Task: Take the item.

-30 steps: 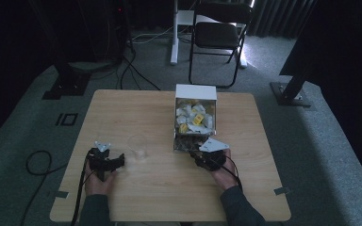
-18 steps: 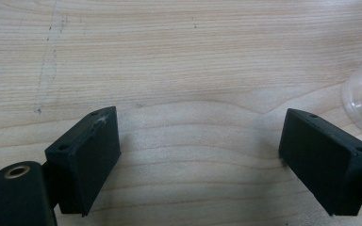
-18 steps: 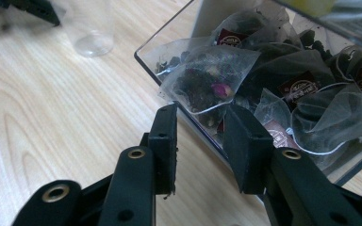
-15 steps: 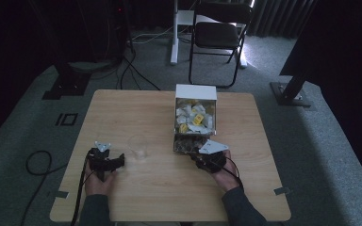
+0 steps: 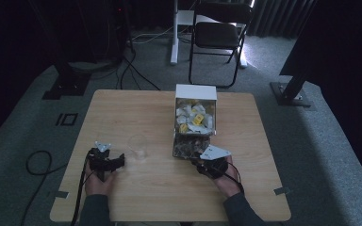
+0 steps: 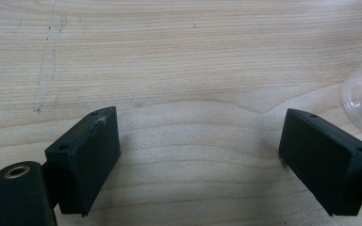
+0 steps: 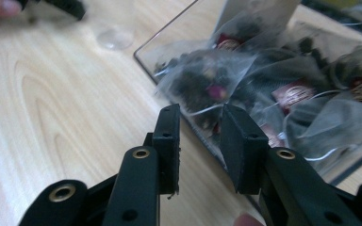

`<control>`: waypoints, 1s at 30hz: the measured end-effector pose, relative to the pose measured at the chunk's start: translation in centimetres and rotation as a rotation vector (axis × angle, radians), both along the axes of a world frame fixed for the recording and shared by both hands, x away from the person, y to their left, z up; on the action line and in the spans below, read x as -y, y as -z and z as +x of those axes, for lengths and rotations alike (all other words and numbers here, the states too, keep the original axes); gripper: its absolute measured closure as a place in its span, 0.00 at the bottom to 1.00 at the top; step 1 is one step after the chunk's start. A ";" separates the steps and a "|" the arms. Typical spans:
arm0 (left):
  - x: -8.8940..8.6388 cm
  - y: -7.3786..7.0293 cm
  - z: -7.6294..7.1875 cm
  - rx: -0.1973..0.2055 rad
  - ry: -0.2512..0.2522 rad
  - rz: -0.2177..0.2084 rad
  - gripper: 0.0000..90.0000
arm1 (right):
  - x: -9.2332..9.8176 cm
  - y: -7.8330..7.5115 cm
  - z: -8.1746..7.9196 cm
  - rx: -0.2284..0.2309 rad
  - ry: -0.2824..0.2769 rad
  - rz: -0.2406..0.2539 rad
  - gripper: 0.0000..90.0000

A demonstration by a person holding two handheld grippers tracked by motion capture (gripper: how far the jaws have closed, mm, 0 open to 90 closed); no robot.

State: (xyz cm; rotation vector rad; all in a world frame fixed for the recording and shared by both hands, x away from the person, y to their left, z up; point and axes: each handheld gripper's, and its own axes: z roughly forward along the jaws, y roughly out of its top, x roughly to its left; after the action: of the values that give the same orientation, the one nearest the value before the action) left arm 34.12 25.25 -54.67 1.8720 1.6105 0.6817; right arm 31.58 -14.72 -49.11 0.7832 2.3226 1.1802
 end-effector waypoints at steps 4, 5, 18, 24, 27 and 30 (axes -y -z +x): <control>0.0 0.0 0.0 0.000 0.000 0.000 0.15 | -0.3 -0.4 0.2 0.021 0.036 0.017 0.77; 0.0 0.0 0.0 0.000 -0.001 -0.001 0.15 | -0.5 -0.5 0.2 0.030 0.053 0.011 0.77; 0.0 0.0 0.0 0.000 0.000 0.000 0.15 | -2.2 -1.2 1.0 0.069 0.125 0.060 0.62; 0.0 0.0 0.0 0.000 0.000 0.000 0.15 | -2.9 -0.8 1.6 0.050 0.132 0.054 0.65; 0.0 0.0 0.0 0.000 0.000 0.000 0.15 | -3.0 -0.7 1.5 0.052 0.128 0.052 0.81; 0.0 0.0 0.0 0.000 0.000 0.000 0.15 | -3.1 -0.8 1.4 0.052 0.122 0.052 0.92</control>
State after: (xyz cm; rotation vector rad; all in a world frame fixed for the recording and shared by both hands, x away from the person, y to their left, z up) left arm 34.12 25.25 -54.67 1.8715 1.6107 0.6817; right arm 33.02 -11.63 -48.34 0.8881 2.1773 1.1970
